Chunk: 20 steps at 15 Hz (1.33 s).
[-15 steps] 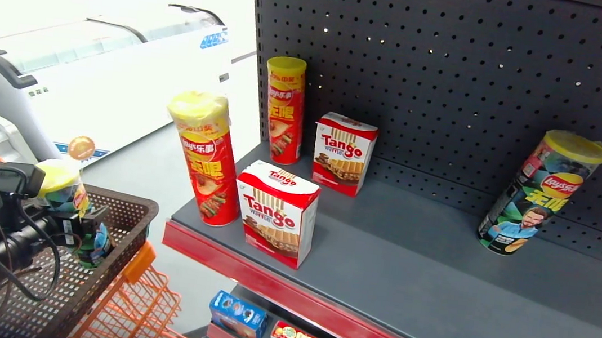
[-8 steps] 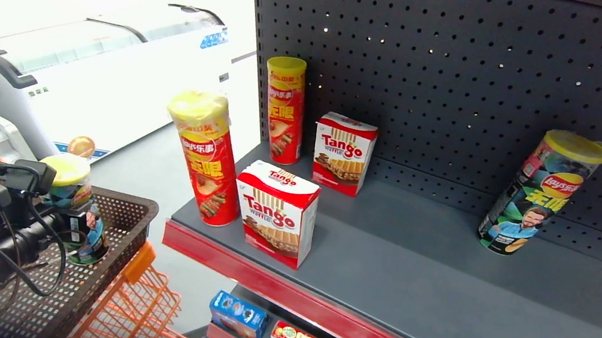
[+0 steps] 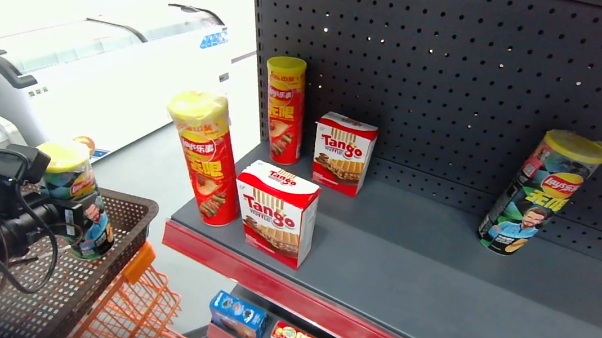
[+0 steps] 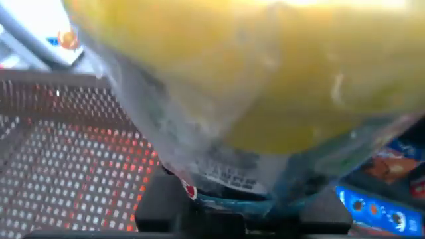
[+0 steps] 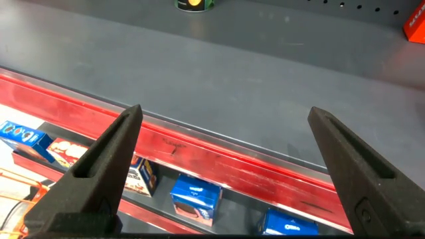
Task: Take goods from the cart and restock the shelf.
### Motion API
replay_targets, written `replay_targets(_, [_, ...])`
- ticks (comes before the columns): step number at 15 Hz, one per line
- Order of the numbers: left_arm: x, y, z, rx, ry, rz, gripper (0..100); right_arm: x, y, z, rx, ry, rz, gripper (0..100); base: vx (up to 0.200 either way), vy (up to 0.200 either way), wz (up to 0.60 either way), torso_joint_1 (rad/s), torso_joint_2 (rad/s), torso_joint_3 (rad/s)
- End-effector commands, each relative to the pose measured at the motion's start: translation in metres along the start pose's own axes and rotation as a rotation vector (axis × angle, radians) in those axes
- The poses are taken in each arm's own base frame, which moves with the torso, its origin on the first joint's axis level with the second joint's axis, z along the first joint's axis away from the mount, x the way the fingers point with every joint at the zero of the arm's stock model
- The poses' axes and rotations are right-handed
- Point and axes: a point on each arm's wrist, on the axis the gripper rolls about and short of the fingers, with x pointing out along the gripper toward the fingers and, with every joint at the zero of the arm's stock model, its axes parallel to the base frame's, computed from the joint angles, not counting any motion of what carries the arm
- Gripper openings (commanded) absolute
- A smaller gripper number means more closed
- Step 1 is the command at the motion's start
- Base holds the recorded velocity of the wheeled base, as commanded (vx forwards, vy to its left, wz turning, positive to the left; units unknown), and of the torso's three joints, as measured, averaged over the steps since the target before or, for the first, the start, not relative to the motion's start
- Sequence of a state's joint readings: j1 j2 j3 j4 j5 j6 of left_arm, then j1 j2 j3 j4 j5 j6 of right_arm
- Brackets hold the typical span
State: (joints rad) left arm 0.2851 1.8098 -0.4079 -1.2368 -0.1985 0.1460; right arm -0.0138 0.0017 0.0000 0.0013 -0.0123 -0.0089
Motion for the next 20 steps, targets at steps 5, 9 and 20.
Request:
replay_targets(5, [-0.044, -0.010, 0.071, 0.016, -0.169, -0.039, 0, 0.000, 0.000, 0.000, 0.000, 0.002, 0.000, 100, 0.000, 0.000, 0.00, 0.000, 0.00, 0.000])
replay_targets(9, [-0.069, -0.048, 0.095, 0.013, -0.273, -0.204, 0, 0.000, 0.000, 0.000, 0.000, 0.002, -0.001, 100, 0.000, 0.000, 0.00, 0.000, 0.00, 0.000])
replay_targets(20, [-0.132, -0.083, 0.103, -0.001, -0.312, -0.560, 0, 0.000, 0.000, 0.000, 0.000, 0.002, -0.001, 100, 0.000, 0.000, 0.00, 0.000, 0.00, 0.000])
